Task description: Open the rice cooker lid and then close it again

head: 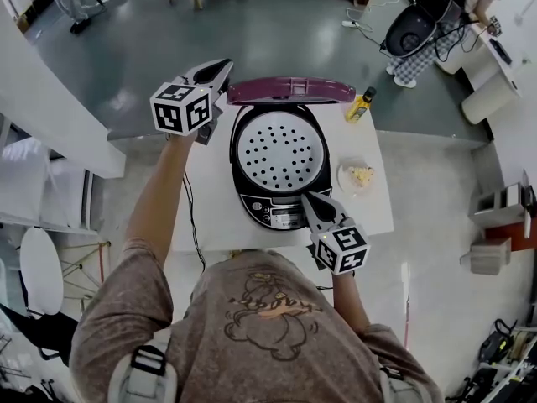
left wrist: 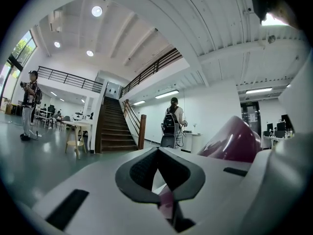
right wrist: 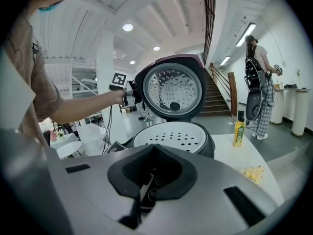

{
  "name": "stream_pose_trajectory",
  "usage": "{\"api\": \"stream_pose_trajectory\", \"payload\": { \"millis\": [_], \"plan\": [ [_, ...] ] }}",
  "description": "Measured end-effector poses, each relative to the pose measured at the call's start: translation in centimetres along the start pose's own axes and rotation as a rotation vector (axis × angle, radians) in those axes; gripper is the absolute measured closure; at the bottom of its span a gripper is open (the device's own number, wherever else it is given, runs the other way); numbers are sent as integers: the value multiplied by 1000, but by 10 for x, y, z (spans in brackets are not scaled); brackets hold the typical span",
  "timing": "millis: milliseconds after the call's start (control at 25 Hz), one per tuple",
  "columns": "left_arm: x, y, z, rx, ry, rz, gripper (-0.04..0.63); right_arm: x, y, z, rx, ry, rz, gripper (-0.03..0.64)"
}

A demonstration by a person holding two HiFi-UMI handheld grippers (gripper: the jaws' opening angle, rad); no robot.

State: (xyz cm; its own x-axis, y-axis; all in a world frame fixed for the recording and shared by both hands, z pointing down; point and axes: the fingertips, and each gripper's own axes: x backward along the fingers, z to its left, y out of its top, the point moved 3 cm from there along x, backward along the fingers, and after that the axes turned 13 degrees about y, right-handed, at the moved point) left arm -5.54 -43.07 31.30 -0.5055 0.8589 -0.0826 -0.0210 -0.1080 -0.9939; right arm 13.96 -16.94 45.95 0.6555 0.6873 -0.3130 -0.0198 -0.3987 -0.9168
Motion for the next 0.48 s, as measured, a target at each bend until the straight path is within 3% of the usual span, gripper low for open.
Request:
{"api": "stream_pose_trajectory", "payload": {
  "millis": [320,480],
  "plan": [
    [-1,-4,20,31,79,3,575,0,1,2,5,0,5,612],
    [1,-8,22,41,73,16,575,0,1,2,10,-3,8,612]
  ]
}}
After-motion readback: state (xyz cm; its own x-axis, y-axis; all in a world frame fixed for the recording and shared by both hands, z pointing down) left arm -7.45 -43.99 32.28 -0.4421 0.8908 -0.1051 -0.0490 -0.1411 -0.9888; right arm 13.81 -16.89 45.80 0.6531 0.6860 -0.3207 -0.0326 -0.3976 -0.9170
